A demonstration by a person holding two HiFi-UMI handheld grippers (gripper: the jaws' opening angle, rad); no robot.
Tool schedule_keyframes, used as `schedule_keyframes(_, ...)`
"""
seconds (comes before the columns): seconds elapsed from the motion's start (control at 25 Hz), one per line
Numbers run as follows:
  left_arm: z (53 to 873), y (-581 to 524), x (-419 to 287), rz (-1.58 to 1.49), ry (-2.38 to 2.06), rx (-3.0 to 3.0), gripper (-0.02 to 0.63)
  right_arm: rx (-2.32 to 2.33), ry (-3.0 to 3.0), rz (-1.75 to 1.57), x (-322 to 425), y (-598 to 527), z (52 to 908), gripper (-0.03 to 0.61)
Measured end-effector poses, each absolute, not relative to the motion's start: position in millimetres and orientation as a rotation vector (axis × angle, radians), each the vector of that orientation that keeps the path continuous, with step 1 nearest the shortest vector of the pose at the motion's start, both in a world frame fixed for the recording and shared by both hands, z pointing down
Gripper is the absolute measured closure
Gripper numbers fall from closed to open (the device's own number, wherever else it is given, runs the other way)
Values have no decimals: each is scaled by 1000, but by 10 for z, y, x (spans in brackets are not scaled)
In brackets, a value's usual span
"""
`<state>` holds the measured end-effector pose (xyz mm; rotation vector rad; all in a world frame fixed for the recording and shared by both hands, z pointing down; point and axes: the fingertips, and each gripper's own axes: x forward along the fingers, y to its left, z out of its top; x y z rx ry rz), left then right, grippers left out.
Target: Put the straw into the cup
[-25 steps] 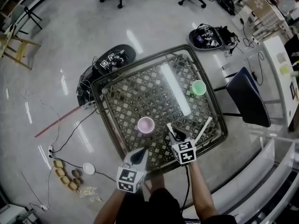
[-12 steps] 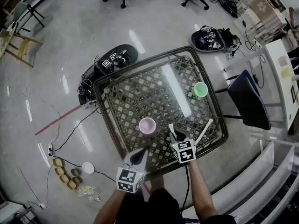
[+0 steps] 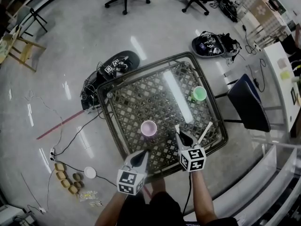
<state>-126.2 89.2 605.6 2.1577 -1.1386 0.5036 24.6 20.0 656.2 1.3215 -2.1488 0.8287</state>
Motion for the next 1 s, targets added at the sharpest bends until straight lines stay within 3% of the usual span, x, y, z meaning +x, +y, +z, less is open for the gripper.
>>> schedule_keyframes(0.48,5791,851,-1485,470,-1201,2164,607,1470,-2545,591,-148,-138,5173,523)
schedule_keyframes(1.0,5794,817,-1943,439,-1279,2112,607,1414,-2695,437,-907,-549,4864,523)
